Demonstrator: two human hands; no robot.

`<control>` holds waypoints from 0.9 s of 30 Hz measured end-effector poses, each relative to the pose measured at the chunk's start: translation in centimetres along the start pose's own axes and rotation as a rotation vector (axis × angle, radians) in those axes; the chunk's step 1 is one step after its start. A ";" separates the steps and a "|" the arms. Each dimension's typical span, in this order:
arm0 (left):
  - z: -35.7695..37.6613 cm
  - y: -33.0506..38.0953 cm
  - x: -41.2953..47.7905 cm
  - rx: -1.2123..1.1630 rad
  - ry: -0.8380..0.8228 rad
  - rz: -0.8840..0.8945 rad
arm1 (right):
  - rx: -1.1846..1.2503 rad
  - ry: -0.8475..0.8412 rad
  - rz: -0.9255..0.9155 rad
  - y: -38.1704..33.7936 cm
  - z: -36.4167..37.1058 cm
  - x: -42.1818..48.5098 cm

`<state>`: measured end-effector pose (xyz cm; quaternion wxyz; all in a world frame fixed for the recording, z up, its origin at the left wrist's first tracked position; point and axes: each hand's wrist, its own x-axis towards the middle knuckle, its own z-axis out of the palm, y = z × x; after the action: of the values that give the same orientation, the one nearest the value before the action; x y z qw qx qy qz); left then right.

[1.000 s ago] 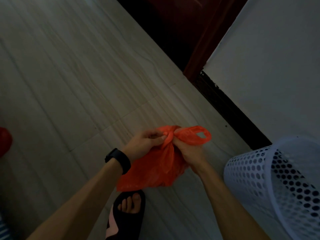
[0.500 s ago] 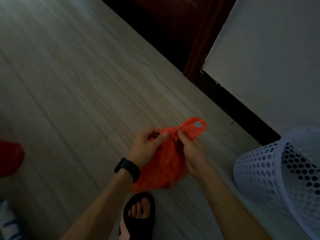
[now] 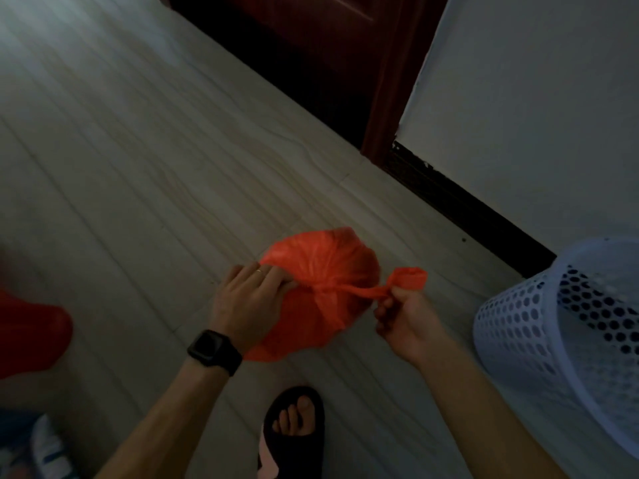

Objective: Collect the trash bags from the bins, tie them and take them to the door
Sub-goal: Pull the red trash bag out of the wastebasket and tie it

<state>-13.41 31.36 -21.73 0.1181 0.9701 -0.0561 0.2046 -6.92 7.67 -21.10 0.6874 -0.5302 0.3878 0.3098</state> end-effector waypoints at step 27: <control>5.4 3.3 -1.5 0.045 -0.688 -0.331 | -0.101 -0.054 -0.262 -0.5 3.8 -2.1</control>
<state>-13.28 26.88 -26.45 0.1027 0.9803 0.0695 -0.1539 -6.82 11.18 -18.54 0.7047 -0.6015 0.2804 0.2508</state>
